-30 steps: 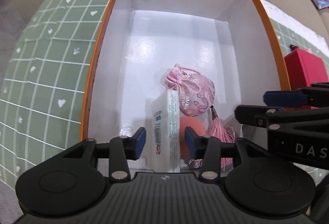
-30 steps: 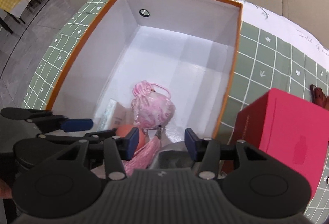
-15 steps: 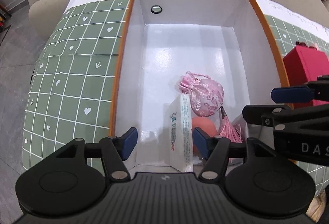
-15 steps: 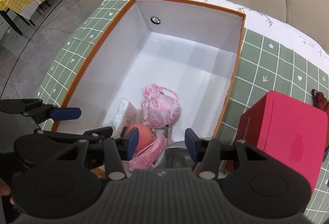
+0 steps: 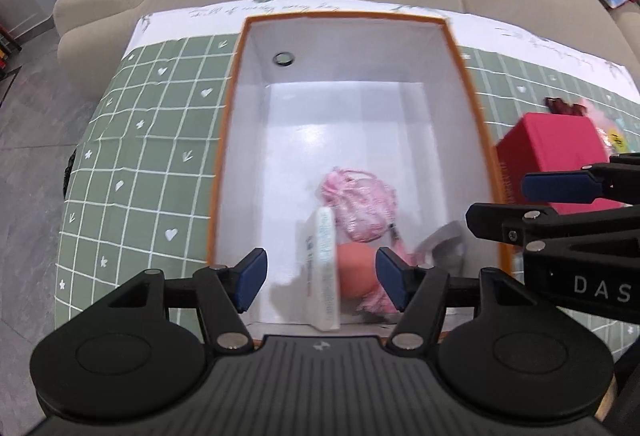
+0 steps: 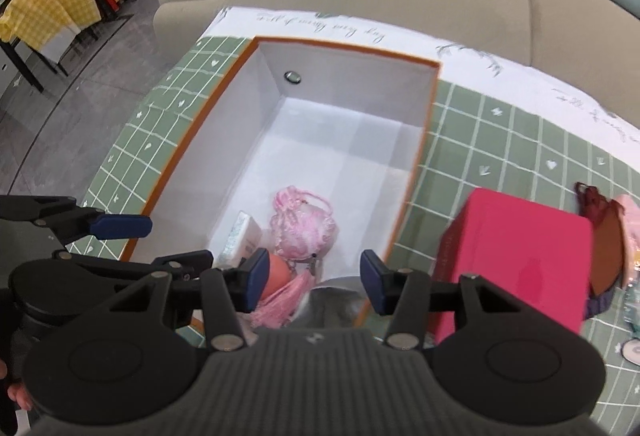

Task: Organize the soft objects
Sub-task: 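Withdraw both tools from the box back toward the items on the mat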

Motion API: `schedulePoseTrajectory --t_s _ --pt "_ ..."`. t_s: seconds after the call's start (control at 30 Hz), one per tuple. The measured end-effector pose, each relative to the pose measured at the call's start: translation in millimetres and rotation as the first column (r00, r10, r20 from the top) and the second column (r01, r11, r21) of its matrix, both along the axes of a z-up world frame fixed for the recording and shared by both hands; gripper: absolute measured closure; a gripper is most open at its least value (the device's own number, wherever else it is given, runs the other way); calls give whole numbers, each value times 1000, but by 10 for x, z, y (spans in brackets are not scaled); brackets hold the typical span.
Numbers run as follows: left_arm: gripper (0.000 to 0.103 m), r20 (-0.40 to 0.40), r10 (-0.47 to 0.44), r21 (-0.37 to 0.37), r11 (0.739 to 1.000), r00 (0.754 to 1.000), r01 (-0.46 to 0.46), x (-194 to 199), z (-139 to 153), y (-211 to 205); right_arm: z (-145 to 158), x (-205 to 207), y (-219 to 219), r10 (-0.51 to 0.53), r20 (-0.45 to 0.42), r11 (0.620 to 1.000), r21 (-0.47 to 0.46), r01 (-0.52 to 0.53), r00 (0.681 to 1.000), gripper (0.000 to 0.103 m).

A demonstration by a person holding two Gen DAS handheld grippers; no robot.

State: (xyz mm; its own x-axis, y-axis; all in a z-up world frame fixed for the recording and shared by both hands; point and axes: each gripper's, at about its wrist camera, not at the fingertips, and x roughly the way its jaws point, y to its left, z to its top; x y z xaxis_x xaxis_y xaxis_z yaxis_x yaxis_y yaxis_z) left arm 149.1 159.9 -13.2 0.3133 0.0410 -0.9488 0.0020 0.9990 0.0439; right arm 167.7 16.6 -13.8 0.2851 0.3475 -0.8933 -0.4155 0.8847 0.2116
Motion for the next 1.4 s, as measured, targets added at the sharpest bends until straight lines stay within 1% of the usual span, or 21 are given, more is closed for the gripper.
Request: schedulePoseTrajectory --t_s 0.2,0.27,0.37,0.53,0.67,0.83,1.0,1.07,1.1,1.2,1.3,1.4 --pt "29 24 -55 2 998 998 55 21 127 -366 105 -67 -434 -49 21 999 11 49 999 53" --pt "29 26 -58 -20 998 998 59 35 153 -496 145 -93 -606 -78 35 997 16 77 996 53" --pt "29 25 -89 -61 994 996 91 36 199 -740 217 -143 -908 -126 48 992 35 124 991 53" --pt "29 31 -140 -116 983 990 143 -77 238 -1184 260 -266 -1478 -220 72 975 19 219 973 52" --pt "29 11 -188 -172 967 982 187 -244 196 -1554 164 -389 -1932 -301 54 954 11 301 952 52" --pt "29 -24 -257 -179 952 966 249 -408 34 -1996 -54 -563 -2421 -374 19 927 -11 374 927 52" --pt "29 -73 -285 -190 945 956 267 -489 -219 -2294 -278 -701 -2790 -428 -14 904 -28 427 904 52" --pt "29 -88 -300 -180 943 950 281 -507 -321 -2407 -370 -720 -2926 -462 -17 886 -43 461 887 52" --pt "29 -99 -308 -162 943 946 290 -510 -379 -2469 -421 -713 -2994 -488 -18 872 -56 487 872 52" --pt "29 -115 -324 -127 943 939 309 -548 -536 -2617 -599 -658 -3240 -581 -29 811 -95 577 813 52" --pt "29 -130 -336 -139 938 933 318 -563 -667 -2723 -826 -534 -3514 -669 -48 742 -100 662 742 52" --pt "29 -143 -336 -143 938 931 316 -521 -782 -2824 -1030 -402 -3742 -724 -61 689 -109 717 687 52"
